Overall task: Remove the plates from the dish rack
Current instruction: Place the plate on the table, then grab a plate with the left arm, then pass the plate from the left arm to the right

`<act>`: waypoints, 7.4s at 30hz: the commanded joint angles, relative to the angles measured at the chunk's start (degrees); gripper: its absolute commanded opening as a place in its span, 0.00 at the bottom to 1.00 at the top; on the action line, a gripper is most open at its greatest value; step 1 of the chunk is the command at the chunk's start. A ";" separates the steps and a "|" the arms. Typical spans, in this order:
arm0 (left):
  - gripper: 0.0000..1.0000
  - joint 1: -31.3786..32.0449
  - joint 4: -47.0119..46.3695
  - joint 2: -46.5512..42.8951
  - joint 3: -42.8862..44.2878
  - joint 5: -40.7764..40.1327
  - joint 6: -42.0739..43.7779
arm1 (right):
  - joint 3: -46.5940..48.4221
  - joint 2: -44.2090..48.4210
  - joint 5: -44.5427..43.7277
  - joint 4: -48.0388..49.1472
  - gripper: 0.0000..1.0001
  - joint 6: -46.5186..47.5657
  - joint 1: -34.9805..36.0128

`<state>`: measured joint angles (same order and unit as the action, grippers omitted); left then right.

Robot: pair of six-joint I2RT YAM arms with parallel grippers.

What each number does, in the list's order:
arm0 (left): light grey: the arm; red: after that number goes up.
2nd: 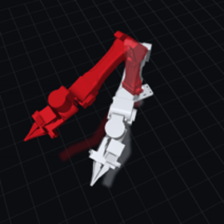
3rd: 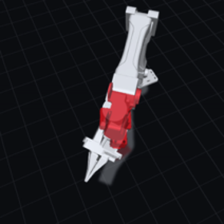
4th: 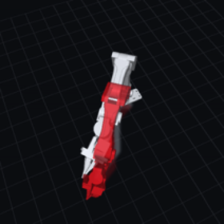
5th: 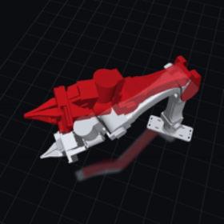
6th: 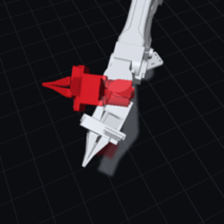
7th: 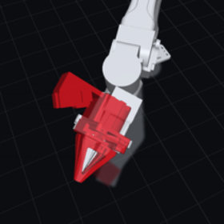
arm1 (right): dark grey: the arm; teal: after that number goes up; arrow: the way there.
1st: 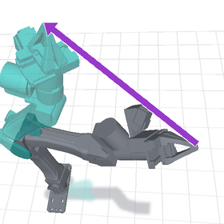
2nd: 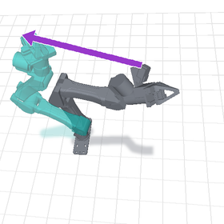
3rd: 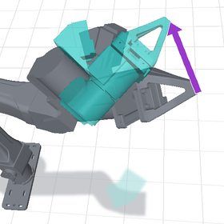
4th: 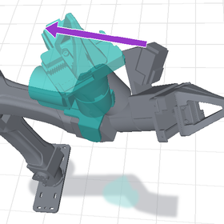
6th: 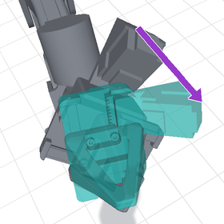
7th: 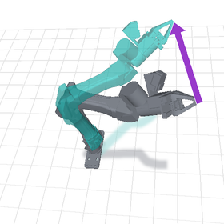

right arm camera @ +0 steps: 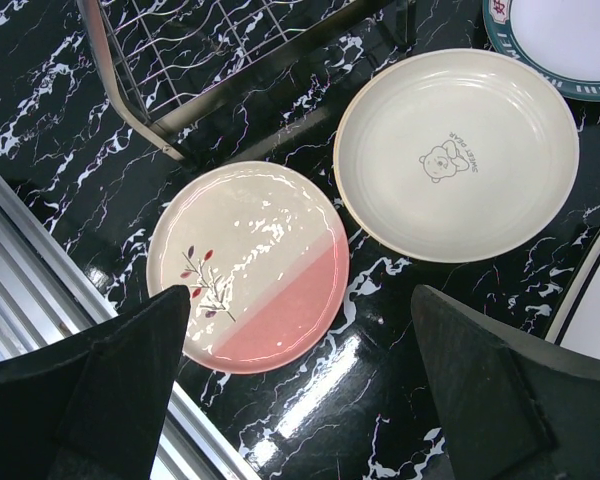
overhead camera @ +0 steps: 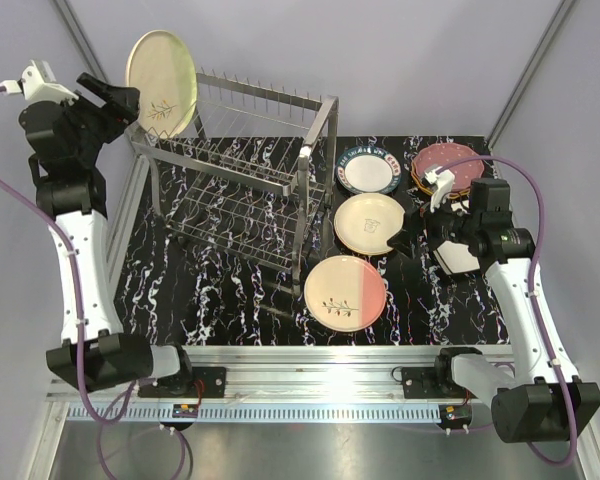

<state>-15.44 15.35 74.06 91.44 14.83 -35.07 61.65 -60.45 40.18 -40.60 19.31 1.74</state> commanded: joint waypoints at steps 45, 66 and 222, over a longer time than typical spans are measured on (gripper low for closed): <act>0.00 4.02 -31.17 4.77 -4.08 13.65 34.19 | -0.56 1.74 0.69 2.54 1.00 0.38 -1.39; 0.00 4.89 -48.31 6.18 2.69 6.27 22.33 | -0.83 0.68 0.95 2.89 1.00 -0.24 -1.47; 0.99 31.26 1.96 -63.07 -59.53 -17.47 31.11 | 5.94 -30.52 18.36 -15.92 0.02 5.82 -4.11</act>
<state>16.05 21.04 11.97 32.38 -0.75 -5.17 66.28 -90.67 54.30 -57.78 23.99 -3.25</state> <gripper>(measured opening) 0.987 0.233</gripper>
